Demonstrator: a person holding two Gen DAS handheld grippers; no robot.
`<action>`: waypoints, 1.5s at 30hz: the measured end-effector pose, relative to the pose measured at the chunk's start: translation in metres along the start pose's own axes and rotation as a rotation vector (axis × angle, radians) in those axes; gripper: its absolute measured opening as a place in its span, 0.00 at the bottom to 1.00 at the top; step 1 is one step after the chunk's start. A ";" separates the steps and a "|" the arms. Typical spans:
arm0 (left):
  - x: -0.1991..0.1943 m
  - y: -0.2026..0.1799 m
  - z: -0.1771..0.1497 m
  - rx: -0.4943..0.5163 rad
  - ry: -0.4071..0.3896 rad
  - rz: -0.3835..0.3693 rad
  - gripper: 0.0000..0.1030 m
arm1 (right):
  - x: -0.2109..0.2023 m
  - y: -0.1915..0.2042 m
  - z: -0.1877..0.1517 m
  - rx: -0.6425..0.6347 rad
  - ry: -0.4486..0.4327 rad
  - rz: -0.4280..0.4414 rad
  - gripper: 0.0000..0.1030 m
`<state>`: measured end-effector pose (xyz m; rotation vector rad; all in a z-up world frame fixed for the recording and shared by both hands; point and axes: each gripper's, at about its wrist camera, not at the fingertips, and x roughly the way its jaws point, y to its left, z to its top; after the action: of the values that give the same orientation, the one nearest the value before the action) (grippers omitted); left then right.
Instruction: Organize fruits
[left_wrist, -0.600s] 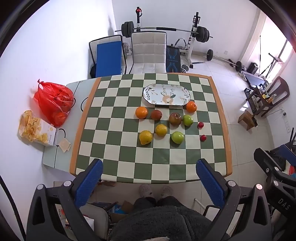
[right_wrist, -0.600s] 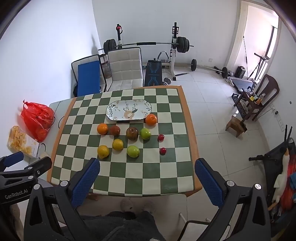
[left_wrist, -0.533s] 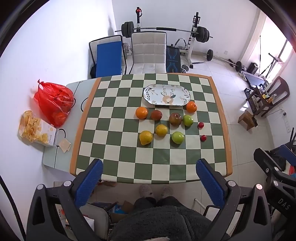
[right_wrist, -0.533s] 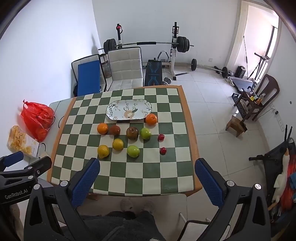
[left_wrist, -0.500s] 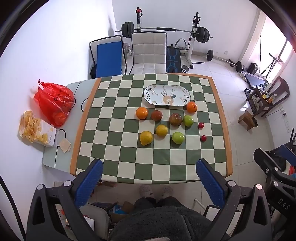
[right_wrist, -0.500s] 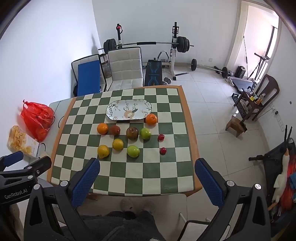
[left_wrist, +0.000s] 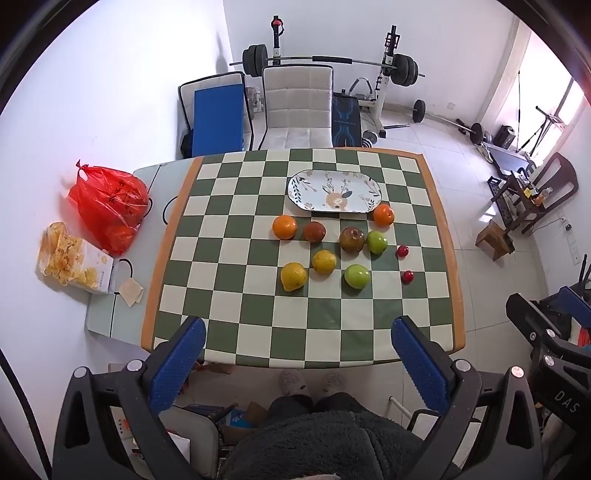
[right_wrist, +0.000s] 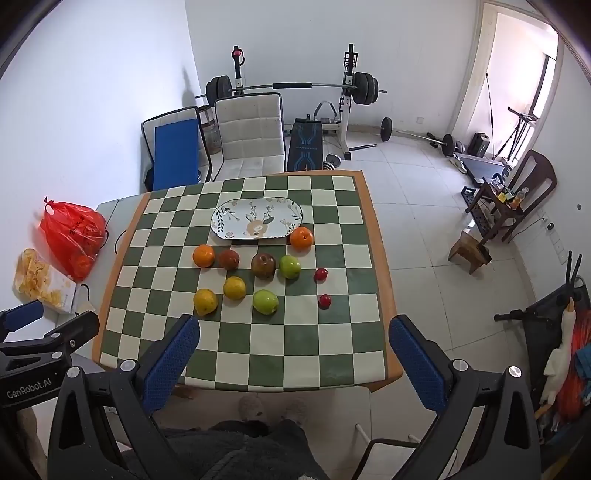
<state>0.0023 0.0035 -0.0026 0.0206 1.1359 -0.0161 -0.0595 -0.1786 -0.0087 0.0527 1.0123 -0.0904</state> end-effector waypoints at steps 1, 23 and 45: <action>0.000 0.001 0.000 -0.001 -0.001 -0.001 1.00 | 0.000 0.000 0.000 -0.002 0.000 -0.002 1.00; -0.007 0.002 0.003 0.001 -0.014 0.002 1.00 | -0.002 -0.001 -0.001 0.005 -0.006 0.000 1.00; -0.018 0.000 0.008 0.007 -0.017 -0.005 1.00 | -0.005 -0.004 -0.004 0.002 -0.012 -0.003 1.00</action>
<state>0.0022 0.0036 0.0177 0.0236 1.1192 -0.0244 -0.0660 -0.1822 -0.0065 0.0522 1.0007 -0.0940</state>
